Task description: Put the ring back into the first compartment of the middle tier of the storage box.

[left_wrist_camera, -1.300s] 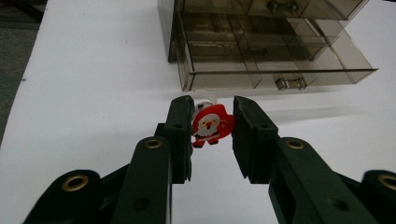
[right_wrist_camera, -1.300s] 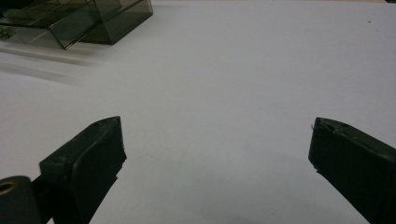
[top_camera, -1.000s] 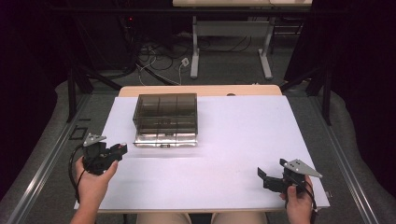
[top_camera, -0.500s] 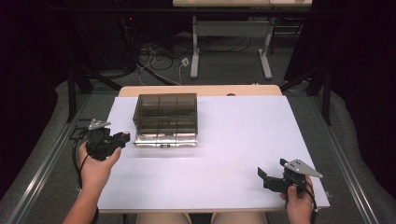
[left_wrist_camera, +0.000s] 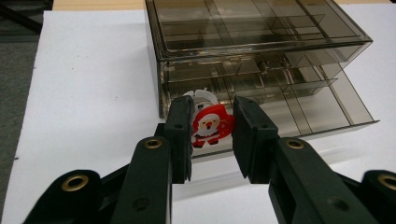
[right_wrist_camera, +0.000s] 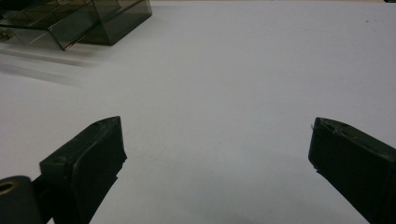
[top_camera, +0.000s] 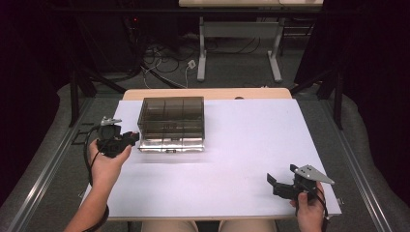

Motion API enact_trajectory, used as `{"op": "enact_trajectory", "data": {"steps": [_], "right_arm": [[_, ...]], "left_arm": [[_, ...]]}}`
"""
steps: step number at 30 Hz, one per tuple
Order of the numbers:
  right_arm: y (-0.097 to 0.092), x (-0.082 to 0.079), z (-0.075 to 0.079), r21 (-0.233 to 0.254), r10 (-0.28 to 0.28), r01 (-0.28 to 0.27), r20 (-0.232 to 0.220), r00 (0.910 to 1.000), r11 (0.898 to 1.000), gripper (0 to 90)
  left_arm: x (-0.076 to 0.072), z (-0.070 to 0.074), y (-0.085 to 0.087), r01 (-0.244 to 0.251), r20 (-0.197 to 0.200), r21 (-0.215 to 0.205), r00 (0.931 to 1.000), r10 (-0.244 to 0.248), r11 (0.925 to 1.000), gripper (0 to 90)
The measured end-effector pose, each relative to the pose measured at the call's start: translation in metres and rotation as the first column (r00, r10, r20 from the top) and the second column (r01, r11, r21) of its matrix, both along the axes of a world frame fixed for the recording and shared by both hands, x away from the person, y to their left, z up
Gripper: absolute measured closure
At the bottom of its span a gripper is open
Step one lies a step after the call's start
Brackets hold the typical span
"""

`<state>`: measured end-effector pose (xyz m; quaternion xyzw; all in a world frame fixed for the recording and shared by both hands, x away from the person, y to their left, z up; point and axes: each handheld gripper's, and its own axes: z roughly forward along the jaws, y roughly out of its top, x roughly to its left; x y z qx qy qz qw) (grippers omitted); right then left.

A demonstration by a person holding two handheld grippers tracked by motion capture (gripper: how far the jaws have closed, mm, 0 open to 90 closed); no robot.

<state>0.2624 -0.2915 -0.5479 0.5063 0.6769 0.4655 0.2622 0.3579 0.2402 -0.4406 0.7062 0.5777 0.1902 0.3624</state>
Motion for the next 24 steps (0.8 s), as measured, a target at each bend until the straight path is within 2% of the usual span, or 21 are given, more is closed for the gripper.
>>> {"op": "enact_trajectory", "data": {"steps": [24], "right_arm": [[0.0,0.0,0.0,-0.006,0.004,-0.005,-0.006,1.0,1.0,3.2]], "left_arm": [[0.024,-0.02,-0.012,-0.032,-0.018,-0.037,0.9993,0.032,0.9988,68.6]]}}
